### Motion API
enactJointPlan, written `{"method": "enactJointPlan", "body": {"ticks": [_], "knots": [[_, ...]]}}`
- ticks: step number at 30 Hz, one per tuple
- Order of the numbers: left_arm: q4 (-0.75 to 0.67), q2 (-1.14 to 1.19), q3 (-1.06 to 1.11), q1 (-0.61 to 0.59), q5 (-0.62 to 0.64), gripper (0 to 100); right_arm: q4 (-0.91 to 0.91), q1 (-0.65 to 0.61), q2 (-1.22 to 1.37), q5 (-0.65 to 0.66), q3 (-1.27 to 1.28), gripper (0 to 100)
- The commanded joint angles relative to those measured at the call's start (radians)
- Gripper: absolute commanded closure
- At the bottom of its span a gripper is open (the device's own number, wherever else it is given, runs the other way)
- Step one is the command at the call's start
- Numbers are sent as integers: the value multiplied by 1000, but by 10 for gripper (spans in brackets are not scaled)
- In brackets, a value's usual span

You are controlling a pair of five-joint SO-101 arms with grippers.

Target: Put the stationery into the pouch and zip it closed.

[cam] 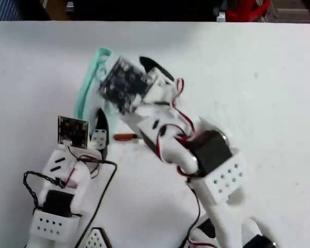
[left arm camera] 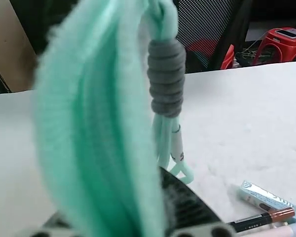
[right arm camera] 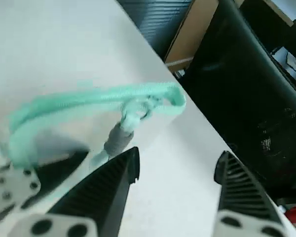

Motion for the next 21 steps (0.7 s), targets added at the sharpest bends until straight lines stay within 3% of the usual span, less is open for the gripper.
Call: {"method": "enactJointPlan", "body": {"ticks": [1,7,21], "knots": [[0,-12,-31,13,-9,980,-96,-12,15,-104,-35,758],[0,-12,-29,12,-9,980,-179,-84,24,-118,57,759],[0,-12,-28,12,-9,980,-306,-120,24,-118,233,759]]}}
